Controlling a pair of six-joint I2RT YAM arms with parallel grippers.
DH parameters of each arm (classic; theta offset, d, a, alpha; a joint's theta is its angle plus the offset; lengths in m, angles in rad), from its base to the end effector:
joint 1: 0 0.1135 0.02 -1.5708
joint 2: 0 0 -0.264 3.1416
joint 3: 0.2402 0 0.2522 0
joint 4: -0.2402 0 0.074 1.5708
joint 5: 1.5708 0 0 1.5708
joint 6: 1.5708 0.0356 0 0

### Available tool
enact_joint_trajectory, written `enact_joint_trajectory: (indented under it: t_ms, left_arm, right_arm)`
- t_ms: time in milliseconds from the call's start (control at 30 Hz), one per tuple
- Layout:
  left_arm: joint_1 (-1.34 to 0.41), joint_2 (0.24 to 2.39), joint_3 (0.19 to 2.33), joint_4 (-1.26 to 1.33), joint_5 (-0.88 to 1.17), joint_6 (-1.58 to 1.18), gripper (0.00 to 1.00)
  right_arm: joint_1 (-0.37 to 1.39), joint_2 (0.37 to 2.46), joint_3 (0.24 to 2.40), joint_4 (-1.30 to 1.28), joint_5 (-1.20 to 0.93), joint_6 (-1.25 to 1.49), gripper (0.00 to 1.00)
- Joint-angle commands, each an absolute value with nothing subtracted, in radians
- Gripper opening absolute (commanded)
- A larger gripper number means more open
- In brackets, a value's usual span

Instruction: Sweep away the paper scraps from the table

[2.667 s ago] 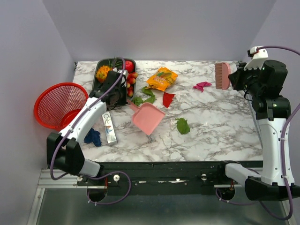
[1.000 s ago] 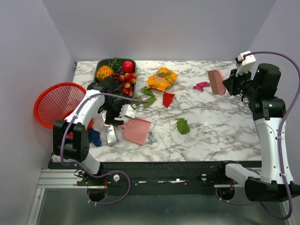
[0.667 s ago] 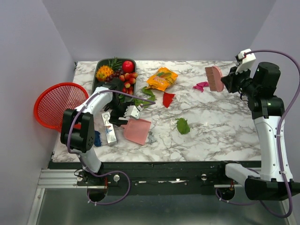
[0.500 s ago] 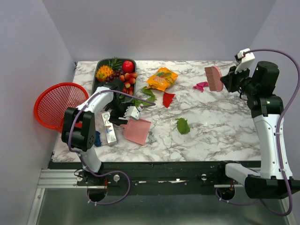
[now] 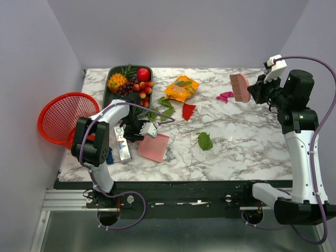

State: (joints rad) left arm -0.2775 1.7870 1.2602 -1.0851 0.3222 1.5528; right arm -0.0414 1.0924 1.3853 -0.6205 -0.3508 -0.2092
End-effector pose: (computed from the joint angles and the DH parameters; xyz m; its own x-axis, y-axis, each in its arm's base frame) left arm 0.2990 -0.0969 0.1924 0.2300 0.9206 -0.3156 0.9652 -0.2572 -0.0468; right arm 0.2177 0.0032 0.4415 -0.2550 -0.1846 -0.9491 -0.3467 0.9338 -0.0885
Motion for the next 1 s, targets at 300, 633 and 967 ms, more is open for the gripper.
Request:
enact_joint_trajectory:
  t_ms: [300,633,967]
  left_arm:
    - [-0.281,1.758,1.272,-1.152,0.373,1.453,0.44]
    - [-0.275,1.706,1.241,-1.144,0.391,1.356,0.28]
    - [-0.256,1.680,1.260,-1.039,0.385,1.066,0.25]
  right_arm:
    - [-0.046,1.074,1.344,-0.557,-0.359,-0.190,0.01]
    - [-0.046,1.063,1.318,-0.551,-0.364,-0.181,0.01]
    - [-0.046,1.055,1.312,-0.549,-0.365,-0.176,0.01]
